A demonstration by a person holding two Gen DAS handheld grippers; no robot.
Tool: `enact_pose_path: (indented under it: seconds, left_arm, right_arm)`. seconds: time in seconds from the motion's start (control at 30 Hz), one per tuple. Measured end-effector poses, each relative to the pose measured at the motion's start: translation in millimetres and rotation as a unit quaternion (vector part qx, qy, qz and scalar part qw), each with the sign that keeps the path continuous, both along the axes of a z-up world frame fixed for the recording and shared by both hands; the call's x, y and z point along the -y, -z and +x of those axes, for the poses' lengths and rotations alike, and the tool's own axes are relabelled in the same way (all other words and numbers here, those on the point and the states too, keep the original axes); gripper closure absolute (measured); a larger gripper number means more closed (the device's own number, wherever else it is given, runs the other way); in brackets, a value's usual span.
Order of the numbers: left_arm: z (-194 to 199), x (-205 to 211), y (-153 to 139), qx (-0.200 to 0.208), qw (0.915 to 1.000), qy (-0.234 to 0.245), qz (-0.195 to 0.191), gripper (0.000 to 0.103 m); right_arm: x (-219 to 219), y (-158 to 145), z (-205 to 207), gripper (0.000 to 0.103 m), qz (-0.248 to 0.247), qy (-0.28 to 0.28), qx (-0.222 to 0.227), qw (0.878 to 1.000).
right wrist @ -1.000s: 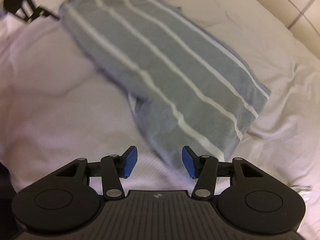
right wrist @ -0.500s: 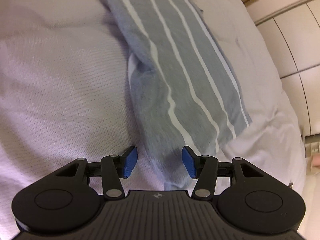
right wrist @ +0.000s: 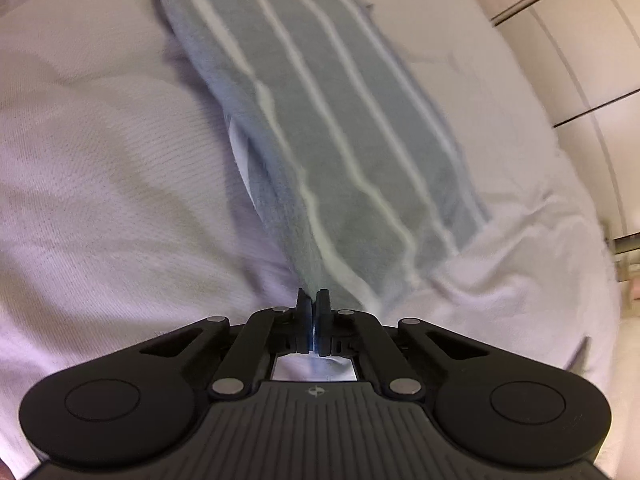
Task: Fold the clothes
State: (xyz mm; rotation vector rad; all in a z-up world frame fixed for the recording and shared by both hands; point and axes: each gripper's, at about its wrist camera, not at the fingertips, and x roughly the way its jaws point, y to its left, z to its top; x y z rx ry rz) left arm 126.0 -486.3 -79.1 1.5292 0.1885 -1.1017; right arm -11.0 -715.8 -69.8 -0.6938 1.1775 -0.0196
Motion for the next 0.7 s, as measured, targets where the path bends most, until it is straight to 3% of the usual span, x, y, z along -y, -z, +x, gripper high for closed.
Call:
enact_pose_path:
  seconds: [0.1,0.23,0.47,0.63,0.7]
  left_arm:
    - [-3,-15,-9,-0.013,0.9998,0.015,0.007,0.102]
    - [-3,-27,-2,-0.031,0.9992,0.006,0.025,0.103]
    - [-5,-39,5,-0.037,0.9986,-0.012,0.037,0.097]
    - [13,-41,-4,-0.052,0.9973,-0.042,0.03,0.075]
    - [23,-42,-11,-0.064,0.9959,-0.057,0.026,0.074]
  right_arm:
    - [7,-8,-12,0.103,-0.004,-0.002,-0.006,1.0]
    - [-4,0,-27,0.103,0.005,-0.013,-0.033,0.999]
    - [-26,14,-38,0.103,0.016,0.024,-0.068,0.997]
    - [-44,-3,-49,0.103,0.021,0.061,-0.068,0.996]
    - [-55,-9,-48,0.092,0.025,0.069,-0.06,0.995]
